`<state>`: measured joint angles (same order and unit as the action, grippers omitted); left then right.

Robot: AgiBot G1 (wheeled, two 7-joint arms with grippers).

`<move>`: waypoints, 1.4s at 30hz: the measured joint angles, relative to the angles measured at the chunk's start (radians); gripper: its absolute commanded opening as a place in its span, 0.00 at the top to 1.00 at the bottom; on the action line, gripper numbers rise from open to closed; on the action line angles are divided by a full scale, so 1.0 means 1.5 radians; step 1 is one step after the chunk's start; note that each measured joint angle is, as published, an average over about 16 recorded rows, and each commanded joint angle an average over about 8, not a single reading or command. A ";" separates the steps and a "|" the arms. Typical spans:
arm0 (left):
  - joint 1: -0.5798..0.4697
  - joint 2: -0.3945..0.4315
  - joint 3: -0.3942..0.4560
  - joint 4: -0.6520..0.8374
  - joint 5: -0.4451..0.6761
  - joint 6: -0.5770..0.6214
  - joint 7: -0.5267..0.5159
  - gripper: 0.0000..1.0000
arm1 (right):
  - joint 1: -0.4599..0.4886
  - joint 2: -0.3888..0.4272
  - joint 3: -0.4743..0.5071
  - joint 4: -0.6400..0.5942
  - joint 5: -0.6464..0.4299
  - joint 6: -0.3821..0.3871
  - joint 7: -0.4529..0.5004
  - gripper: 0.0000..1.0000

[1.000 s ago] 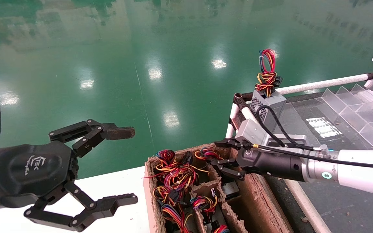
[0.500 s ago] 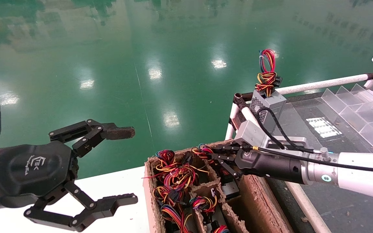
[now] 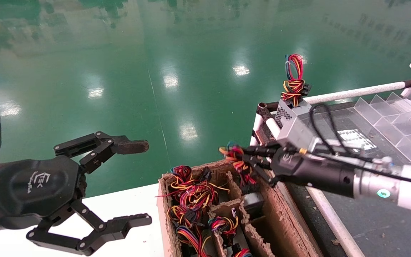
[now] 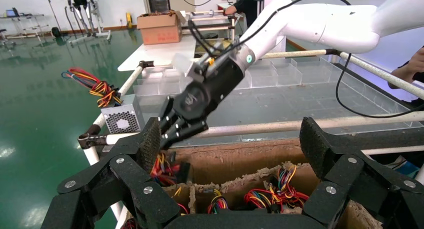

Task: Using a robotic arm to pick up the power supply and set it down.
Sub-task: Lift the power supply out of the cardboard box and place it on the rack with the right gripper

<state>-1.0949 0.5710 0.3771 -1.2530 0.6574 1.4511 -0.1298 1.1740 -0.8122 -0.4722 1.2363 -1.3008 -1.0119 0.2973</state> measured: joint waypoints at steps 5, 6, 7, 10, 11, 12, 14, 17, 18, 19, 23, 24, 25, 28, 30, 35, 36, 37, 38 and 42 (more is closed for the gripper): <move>0.000 0.000 0.000 0.000 0.000 0.000 0.000 0.00 | -0.008 0.019 0.030 0.016 0.034 0.012 -0.008 1.00; 0.000 0.000 0.000 0.000 0.000 0.000 0.000 0.00 | -0.009 0.023 0.037 0.019 0.041 0.014 -0.010 1.00; 0.000 0.000 0.000 0.000 0.000 0.000 0.000 0.00 | -0.010 0.027 0.044 0.021 0.049 0.017 -0.012 1.00; 0.000 0.000 0.000 0.000 0.000 0.000 0.000 0.00 | -0.012 0.038 0.065 0.028 0.072 0.023 -0.020 1.00; 0.000 0.000 0.000 0.000 0.000 0.000 0.000 0.00 | -0.012 0.041 0.072 0.030 0.079 0.025 -0.023 1.00; 0.000 0.000 0.000 0.000 0.000 0.000 0.000 0.00 | -0.012 0.045 0.080 0.032 0.087 0.027 -0.026 1.00; 0.000 0.000 0.000 0.000 0.000 0.000 0.000 0.00 | -0.012 0.052 0.095 0.034 0.102 0.032 -0.033 1.00; 0.000 0.000 0.000 0.000 0.000 0.000 0.000 0.00 | -0.007 0.061 0.119 0.037 0.124 0.038 -0.044 1.00; 0.000 0.000 0.000 0.000 0.000 0.000 0.000 0.00 | -0.005 0.063 0.127 0.037 0.131 0.041 -0.048 1.00; 0.000 0.000 0.000 0.000 0.000 0.000 0.000 0.00 | -0.003 0.066 0.134 0.037 0.138 0.043 -0.053 1.00; 0.000 0.000 0.000 0.000 0.000 0.000 0.000 0.00 | 0.012 0.073 0.164 0.033 0.161 0.052 -0.073 1.00; 0.000 0.000 0.000 0.000 0.000 0.000 0.000 0.00 | 0.017 0.074 0.171 0.031 0.165 0.055 -0.079 1.00; 0.000 0.000 0.000 0.000 0.000 0.000 0.000 0.00 | 0.022 0.075 0.177 0.029 0.168 0.057 -0.085 1.00; 0.000 0.000 0.000 0.000 0.000 0.000 0.000 0.00 | 0.037 0.079 0.194 0.019 0.175 0.065 -0.102 1.00; 0.000 0.000 0.000 0.000 0.000 0.000 0.000 0.00 | 0.047 0.081 0.203 0.010 0.177 0.071 -0.113 1.00; 0.000 0.000 0.000 0.000 0.000 0.000 0.000 0.00 | 0.071 0.090 0.224 -0.026 0.180 0.082 -0.135 1.00; 0.000 0.000 0.000 0.000 0.000 0.000 0.000 0.00 | 0.075 0.093 0.227 -0.035 0.180 0.083 -0.138 1.00; 0.000 0.000 0.000 0.000 0.000 0.000 0.000 0.00 | 0.078 0.096 0.231 -0.045 0.181 0.084 -0.142 1.00; 0.000 0.000 0.000 0.000 0.000 0.000 0.000 0.00 | 0.081 0.099 0.235 -0.055 0.181 0.084 -0.145 1.00; 0.000 0.000 0.000 0.000 0.000 0.000 0.000 0.00 | 0.089 0.116 0.250 -0.097 0.185 0.084 -0.159 1.00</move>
<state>-1.0950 0.5709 0.3773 -1.2530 0.6573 1.4510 -0.1297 1.3075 -0.6384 -0.0978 1.0905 -1.0234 -0.8855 0.0586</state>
